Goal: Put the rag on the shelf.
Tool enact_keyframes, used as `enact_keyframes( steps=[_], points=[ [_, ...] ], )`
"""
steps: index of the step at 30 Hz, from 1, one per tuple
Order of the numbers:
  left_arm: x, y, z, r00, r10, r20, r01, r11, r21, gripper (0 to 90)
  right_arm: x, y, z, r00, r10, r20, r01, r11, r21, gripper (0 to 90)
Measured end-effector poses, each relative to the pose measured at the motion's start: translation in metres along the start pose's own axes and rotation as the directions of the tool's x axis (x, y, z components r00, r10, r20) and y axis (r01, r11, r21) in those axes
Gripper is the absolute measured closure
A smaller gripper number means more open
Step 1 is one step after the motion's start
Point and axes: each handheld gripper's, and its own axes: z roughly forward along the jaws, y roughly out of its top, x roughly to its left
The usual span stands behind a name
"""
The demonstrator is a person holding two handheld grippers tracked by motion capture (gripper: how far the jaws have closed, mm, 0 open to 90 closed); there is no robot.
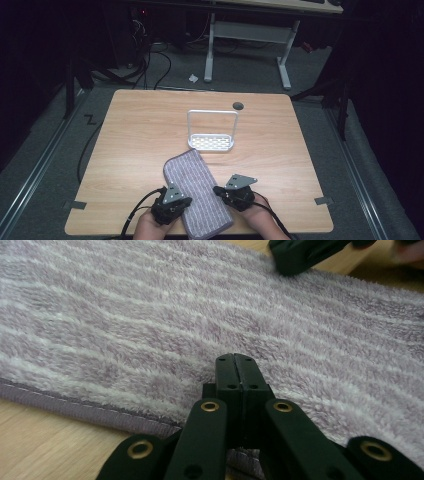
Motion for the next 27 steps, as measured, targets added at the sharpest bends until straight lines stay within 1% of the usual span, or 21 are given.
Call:
enact_keyframes(
  steps=[1,5,7,8,9,10,11,12,13,14,15,16,17,18,20,22,23,24,26,27],
  points=[
    [0.001,0.0,0.0,0.9999,-0.009,0.004,0.009,1.0,-0.002,89.8,0.001,-0.002,0.001,1.0,-0.007,0.006,0.007,1.0,0.016,89.6],
    [0.004,0.0,0.001,0.9989,-0.034,0.033,0.035,0.9994,-0.008,89.3,0.004,-0.009,-0.01,1.0,0.008,0.002,-0.008,1.0,0.026,89.7],
    [0.003,0.0,0.003,0.9984,-0.03,0.048,0.03,0.9994,-0.014,88.6,0.007,-0.017,-0.018,0.9998,0.018,-0.008,-0.018,0.999,0.029,89.7],
    [0.002,0.001,0.004,0.9978,-0.025,0.061,0.026,0.9996,-0.014,87.8,0.009,-0.02,-0.023,0.9999,0.013,-0.007,-0.013,0.999,0.035,89.6],
    [0.001,0.002,0.005,0.9968,-0.023,0.077,0.024,0.9996,-0.013,86.0,0.011,-0.024,-0.028,0.9998,0.02,-0.009,-0.019,0.999,0.036,89.6],
    [0.0,0.004,0.006,0.9958,-0.018,0.089,0.019,0.9997,-0.013,79.0,0.014,-0.032,-0.036,0.9987,0.047,-0.022,-0.046,0.998,0.032,88.6],
    [0.0,0.007,0.005,0.9957,-0.014,0.092,0.016,0.9997,-0.018,74.4,0.017,-0.032,-0.038,0.9995,0.03,-0.006,-0.029,0.999,0.024,86.3],
    [0.002,0.01,0.004,0.9965,-0.01,0.083,0.012,0.9996,-0.026,74.4,0.017,-0.032,-0.038,0.9995,0.03,-0.006,-0.029,0.999,0.024,86.3],
    [0.006,0.014,0.002,0.9983,-0.009,0.057,0.011,0.9992,-0.039,71.7,0.017,-0.03,-0.039,0.9998,0.018,0.008,-0.018,1.0,0.006,83.1],
    [0.012,0.018,0.002,0.9993,-0.019,0.031,0.02,0.9984,-0.054,69.3,0.015,-0.026,-0.039,0.9995,0.025,0.018,-0.025,1.0,-0.012,82.0],
    [0.018,0.021,0.004,0.9989,-0.039,0.028,0.04,0.9967,-0.071,68.1,0.01,-0.022,-0.036,0.9987,0.038,0.033,-0.037,0.999,-0.026,81.8],
    [0.024,0.025,0.007,0.9981,-0.057,0.022,0.059,0.9958,-0.07,68.0,0.005,-0.017,-0.032,0.9978,0.044,0.05,-0.043,0.999,-0.031,81.7],
    [0.029,0.027,0.011,0.9979,-0.065,0.004,0.065,0.9961,-0.058,68.1,-0.002,-0.012,-0.026,0.9965,0.047,0.068,-0.046,0.999,-0.025,81.7],
    [0.033,0.029,0.015,0.9976,-0.068,-0.005,0.068,0.9964,-0.051,69.2,-0.008,-0.008,-0.02,0.9953,0.053,0.081,-0.052,0.999,-0.011,81.7],
    [0.035,0.031,0.021,0.9974,-0.07,-0.02,0.069,0.9971,-0.032,71.6,-0.018,-0.002,-0.009,0.9941,0.067,0.086,-0.067,0.998,0.005,81.7],
    [0.034,0.03,0.025,0.9978,-0.064,-0.017,0.064,0.9978,-0.017,71.7,-0.025,0.001,-0.002,0.9932,0.084,0.08,-0.086,0.996,0.027,81.9],
    [0.032,0.03,0.025,0.9983,-0.053,-0.024,0.053,0.9985,-0.015,71.7,-0.025,0.0,-0.001,0.9938,0.084,0.073,-0.086,0.996,0.029,81.9],
    [0.031,0.029,0.025,0.9985,-0.05,-0.022,0.05,0.9986,-0.015,71.7,-0.024,0.0,-0.002,0.9942,0.076,0.076,-0.079,0.996,0.033,81.9],
    [0.027,0.028,0.024,0.9987,-0.051,0.004,0.051,0.9987,-0.009,71.7,-0.022,-0.003,-0.006,0.9955,0.063,0.07,-0.066,0.997,0.043,81.5],
    [0.024,0.027,0.024,0.9988,-0.047,0.014,0.047,0.9988,-0.01,71.5,-0.02,-0.006,-0.009,0.9957,0.064,0.067,-0.067,0.997,0.045,81.0]
  ],
)
